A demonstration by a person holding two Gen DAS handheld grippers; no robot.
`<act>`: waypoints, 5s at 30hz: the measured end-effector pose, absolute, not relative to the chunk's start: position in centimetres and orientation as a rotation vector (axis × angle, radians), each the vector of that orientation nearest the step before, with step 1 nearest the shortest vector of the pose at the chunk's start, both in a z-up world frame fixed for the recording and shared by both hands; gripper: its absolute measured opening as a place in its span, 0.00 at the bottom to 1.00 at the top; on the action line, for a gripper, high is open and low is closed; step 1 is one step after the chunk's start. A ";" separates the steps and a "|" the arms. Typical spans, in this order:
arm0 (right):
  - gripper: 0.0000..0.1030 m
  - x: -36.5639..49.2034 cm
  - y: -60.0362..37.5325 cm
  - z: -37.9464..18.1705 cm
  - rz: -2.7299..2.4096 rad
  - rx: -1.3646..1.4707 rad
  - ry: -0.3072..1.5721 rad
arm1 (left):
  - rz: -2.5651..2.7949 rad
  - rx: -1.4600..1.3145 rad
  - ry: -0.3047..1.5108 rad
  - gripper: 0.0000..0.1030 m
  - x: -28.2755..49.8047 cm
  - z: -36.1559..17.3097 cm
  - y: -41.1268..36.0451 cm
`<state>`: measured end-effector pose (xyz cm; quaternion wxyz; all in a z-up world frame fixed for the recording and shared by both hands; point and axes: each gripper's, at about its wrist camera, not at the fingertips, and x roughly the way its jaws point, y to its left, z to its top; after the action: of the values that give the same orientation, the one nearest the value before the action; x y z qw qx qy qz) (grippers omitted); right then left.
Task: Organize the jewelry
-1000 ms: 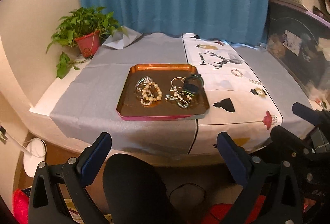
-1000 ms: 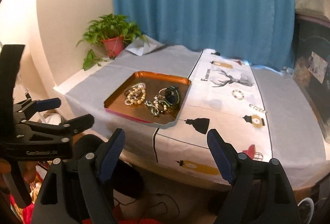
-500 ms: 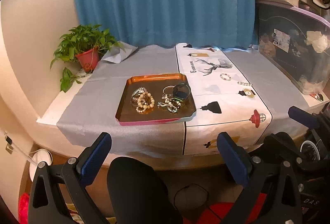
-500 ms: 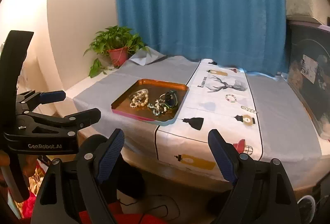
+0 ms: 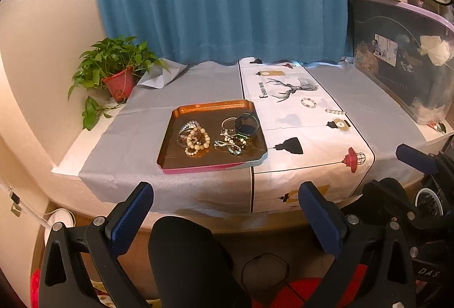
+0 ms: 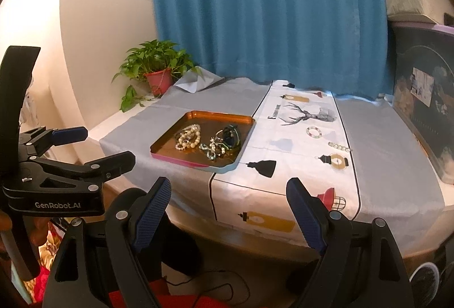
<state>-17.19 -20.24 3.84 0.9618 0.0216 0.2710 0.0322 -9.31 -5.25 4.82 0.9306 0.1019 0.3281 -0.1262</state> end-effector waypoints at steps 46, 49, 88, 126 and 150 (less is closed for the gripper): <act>0.81 -2.5 -45.0 -4.9 -0.230 0.122 0.793 | -0.478 0.232 0.893 0.98 14.2 -0.5 -25.9; 0.81 1.0 -47.1 -6.4 -0.223 0.090 0.827 | -0.486 0.276 0.925 0.98 18.0 -2.5 -29.4; 0.11 7.7 -49.6 -7.5 -0.120 0.211 0.827 | -0.649 0.277 0.983 0.04 20.5 -2.5 -31.6; 0.11 -17.5 -22.5 2.2 0.061 0.051 0.649 | -0.467 0.152 0.726 0.04 -7.8 3.0 -6.5; 0.11 -16.1 -21.4 1.7 0.077 0.032 0.673 | -0.445 0.136 0.724 0.04 -6.4 3.4 -5.5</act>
<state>-16.10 -21.39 1.66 0.9430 0.0159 0.3303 0.0378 -6.38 -5.47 3.36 0.9088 0.0658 0.3511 -0.2158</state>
